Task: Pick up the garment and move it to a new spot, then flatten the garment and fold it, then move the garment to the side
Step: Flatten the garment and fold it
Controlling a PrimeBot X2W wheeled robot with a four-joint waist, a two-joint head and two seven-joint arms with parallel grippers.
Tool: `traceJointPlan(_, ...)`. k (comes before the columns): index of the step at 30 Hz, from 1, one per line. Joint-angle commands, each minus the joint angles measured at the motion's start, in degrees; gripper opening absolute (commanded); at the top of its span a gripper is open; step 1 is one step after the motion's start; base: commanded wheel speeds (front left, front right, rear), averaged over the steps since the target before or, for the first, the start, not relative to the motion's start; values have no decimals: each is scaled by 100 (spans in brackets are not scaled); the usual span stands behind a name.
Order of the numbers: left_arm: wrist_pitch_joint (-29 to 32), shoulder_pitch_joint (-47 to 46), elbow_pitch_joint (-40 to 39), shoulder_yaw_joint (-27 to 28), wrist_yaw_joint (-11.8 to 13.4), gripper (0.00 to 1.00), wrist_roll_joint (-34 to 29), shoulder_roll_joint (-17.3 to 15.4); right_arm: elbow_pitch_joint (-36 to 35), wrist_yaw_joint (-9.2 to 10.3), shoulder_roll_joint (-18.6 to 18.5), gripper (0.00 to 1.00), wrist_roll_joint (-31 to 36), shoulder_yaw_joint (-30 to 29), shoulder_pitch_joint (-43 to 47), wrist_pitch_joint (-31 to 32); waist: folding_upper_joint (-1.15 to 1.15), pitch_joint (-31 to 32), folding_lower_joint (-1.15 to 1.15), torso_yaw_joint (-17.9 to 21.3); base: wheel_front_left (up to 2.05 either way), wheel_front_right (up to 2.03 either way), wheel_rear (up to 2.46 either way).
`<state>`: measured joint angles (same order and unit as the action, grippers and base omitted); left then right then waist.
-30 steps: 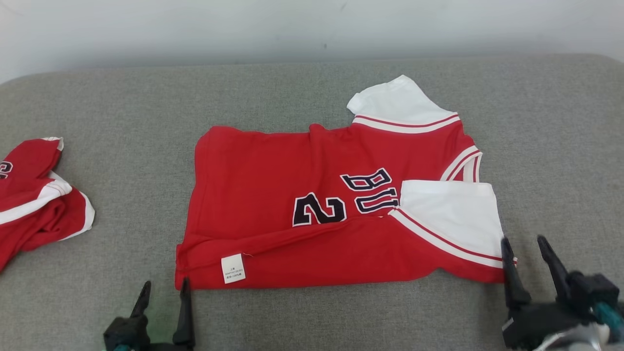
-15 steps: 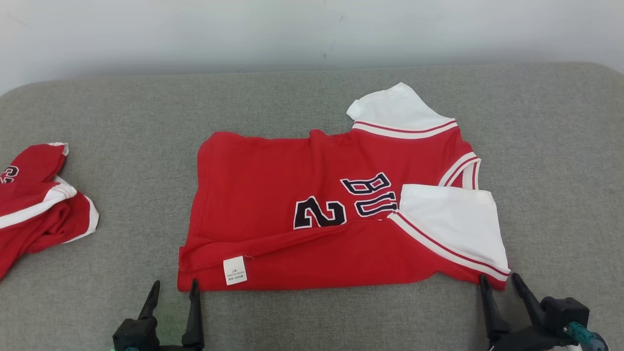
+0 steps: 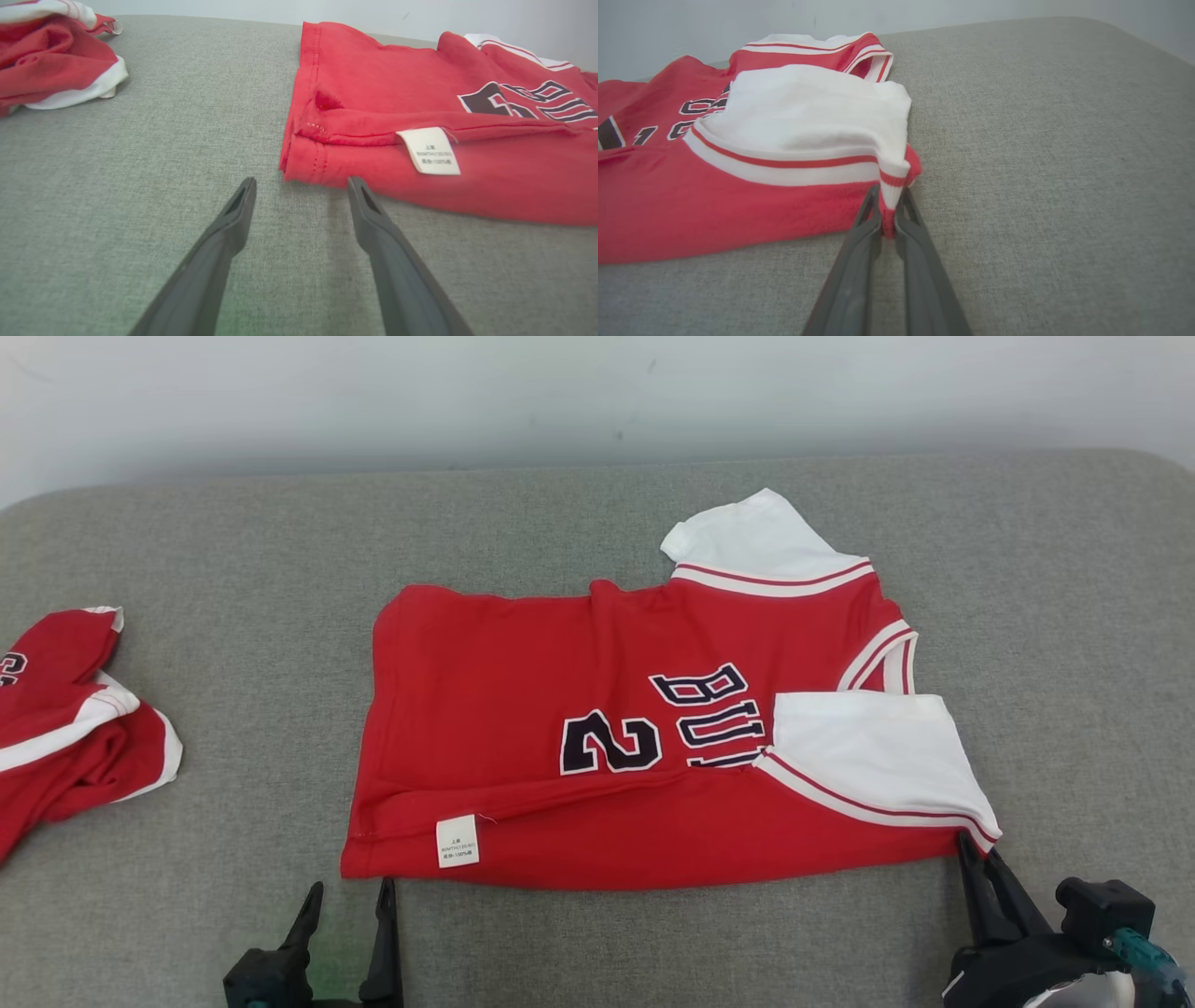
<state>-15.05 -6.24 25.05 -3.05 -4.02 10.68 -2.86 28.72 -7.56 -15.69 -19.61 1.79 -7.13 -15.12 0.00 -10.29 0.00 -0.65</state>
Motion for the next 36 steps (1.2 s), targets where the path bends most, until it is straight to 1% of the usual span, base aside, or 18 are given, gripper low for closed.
traceJointPlan(1,-19,-106,24,-4,-6,100,92,-5,-58,16,-49,0,-42,20,0,-2,0,-33,0,33,0,0,0)
traceJointPlan(7,-19,-322,181,21,39,100,363,-5,-230,16,-106,0,-76,178,-105,-2,0,-151,0,109,0,0,0)
traceJointPlan(13,-19,-468,409,-1,-25,100,541,-6,-346,16,-121,0,-100,277,-194,-2,0,-221,0,136,0,0,0)
traceJointPlan(15,-19,-493,472,-46,-66,85,561,-5,-369,16,-137,0,-114,288,-208,-2,0,-238,0,133,0,0,0)
traceJointPlan(16,-19,-507,504,-79,-97,52,546,-4,-375,16,-141,0,-127,291,-219,-2,0,-244,0,130,0,0,0)
traceJointPlan(17,-18,-533,514,-91,-114,46,540,-5,-383,16,-146,0,-137,292,-228,-2,0,-250,0,125,0,0,0)
traceJointPlan(18,-18,-563,505,-104,-143,35,524,-8,-392,16,-156,0,-145,293,-234,-2,0,-257,0,121,0,0,0)
traceJointPlan(20,-18,-574,506,-124,-172,0,494,-5,-394,16,-169,0,-148,289,-243,-2,0,-262,0,109,0,0,0)
traceJointPlan(25,-19,-510,314,-88,-231,0,389,-6,-394,16,-173,0,-144,261,-263,-2,0,-234,0,78,0,0,0)
traceJointPlan(29,-19,-405,-58,11,-267,0,372,-7,-399,16,-126,0,-187,162,-264,-2,0,-107,0,61,0,0,0)
traceJointPlan(32,-19,-321,-275,99,-289,0,249,-8,-361,16,-160,0,-211,133,-332,-2,0,117,0,69,0,0,0)
traceJointPlan(36,-19,-168,-256,220,-323,0,93,-6,-174,16,-168,0,-237,161,-356,-3,0,612,0,133,0,0,0)
